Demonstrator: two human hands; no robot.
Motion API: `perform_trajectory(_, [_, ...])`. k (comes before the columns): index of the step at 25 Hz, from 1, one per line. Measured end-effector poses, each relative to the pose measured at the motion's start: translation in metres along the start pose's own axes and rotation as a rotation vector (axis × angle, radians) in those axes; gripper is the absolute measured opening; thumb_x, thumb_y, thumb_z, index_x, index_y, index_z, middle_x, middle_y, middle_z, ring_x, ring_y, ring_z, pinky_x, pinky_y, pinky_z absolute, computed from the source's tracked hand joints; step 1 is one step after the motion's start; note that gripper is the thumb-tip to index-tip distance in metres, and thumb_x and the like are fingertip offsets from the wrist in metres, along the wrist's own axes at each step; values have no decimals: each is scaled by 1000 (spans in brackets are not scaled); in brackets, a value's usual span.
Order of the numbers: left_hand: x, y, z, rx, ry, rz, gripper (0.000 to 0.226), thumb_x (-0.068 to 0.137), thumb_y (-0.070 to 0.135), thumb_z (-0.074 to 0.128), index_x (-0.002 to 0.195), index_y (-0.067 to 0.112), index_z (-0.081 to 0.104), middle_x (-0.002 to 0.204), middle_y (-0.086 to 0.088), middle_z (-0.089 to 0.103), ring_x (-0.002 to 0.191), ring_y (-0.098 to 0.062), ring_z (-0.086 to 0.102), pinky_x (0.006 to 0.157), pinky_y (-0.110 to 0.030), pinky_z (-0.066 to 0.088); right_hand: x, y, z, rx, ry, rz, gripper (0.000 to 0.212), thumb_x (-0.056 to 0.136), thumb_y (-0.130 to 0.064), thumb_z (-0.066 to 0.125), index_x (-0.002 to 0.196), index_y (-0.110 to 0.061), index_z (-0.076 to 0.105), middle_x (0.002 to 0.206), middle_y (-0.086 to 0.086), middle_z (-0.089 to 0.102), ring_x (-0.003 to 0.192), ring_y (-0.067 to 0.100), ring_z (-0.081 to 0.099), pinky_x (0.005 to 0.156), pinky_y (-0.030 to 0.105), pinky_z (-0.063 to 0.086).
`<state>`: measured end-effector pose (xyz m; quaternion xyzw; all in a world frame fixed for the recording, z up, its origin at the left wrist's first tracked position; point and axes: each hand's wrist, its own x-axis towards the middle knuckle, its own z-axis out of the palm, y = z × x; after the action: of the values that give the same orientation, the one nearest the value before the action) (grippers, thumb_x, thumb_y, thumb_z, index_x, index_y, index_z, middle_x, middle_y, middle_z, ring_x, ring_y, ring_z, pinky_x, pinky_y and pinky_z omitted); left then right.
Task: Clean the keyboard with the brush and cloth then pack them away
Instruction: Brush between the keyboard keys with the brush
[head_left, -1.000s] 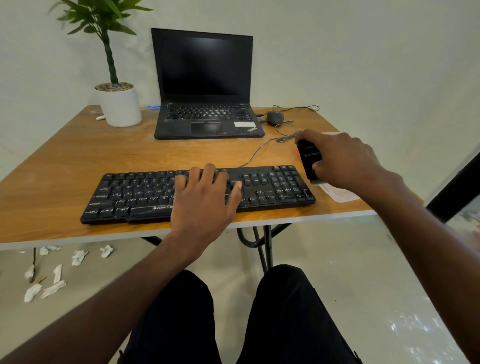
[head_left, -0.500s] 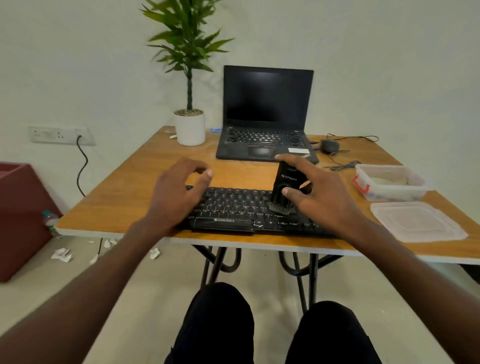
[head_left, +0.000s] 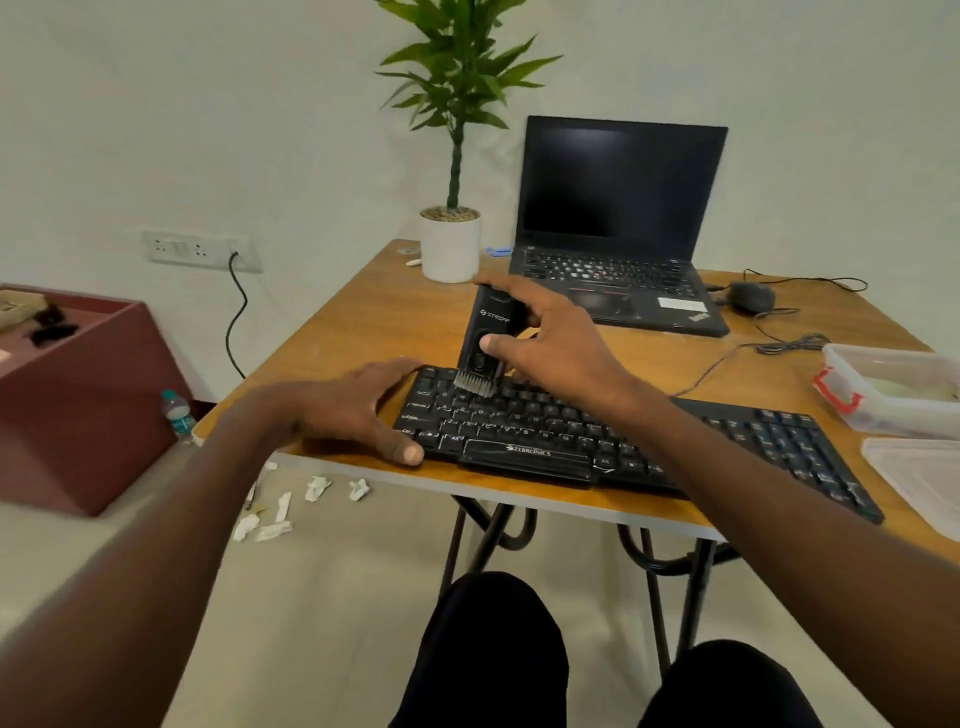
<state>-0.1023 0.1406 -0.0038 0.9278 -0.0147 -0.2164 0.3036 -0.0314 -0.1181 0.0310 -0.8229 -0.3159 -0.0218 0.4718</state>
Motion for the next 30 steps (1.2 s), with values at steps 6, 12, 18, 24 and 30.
perform_trajectory(6, [2,2,2,47,49,-10,137,54,69,93,160,50,8,170,17,11,156,-21,16,128,-55,22,32,-19,47,-32,-126,-96,64,87,-20,75,143,-42,56,129,-13,64,112,6,63,93,23,55])
perform_trajectory(12, [-1,7,2,55,72,-35,134,65,58,94,164,46,4,172,12,9,157,-25,14,126,-54,24,47,-41,23,-540,-281,-159,62,83,-26,75,141,-40,58,137,-3,62,123,18,56,92,29,48])
perform_trajectory(18, [-4,8,1,83,68,-30,138,63,62,94,165,41,4,172,13,8,158,-25,11,128,-55,20,20,-38,30,-444,-231,-291,67,86,-22,74,145,-46,52,131,-7,67,109,9,62,90,28,55])
perform_trajectory(24, [-3,9,2,113,78,-32,139,63,62,94,166,41,2,173,10,6,159,-28,10,128,-56,20,15,-43,21,-468,-131,-278,66,87,-25,77,145,-43,50,136,-1,64,109,12,61,86,23,54])
perform_trajectory(30, [-1,6,1,106,64,-56,137,63,66,93,165,42,4,173,13,7,160,-27,9,128,-58,19,5,-40,27,-436,-279,-323,66,90,-25,76,146,-50,50,133,-10,67,99,0,62,83,17,52])
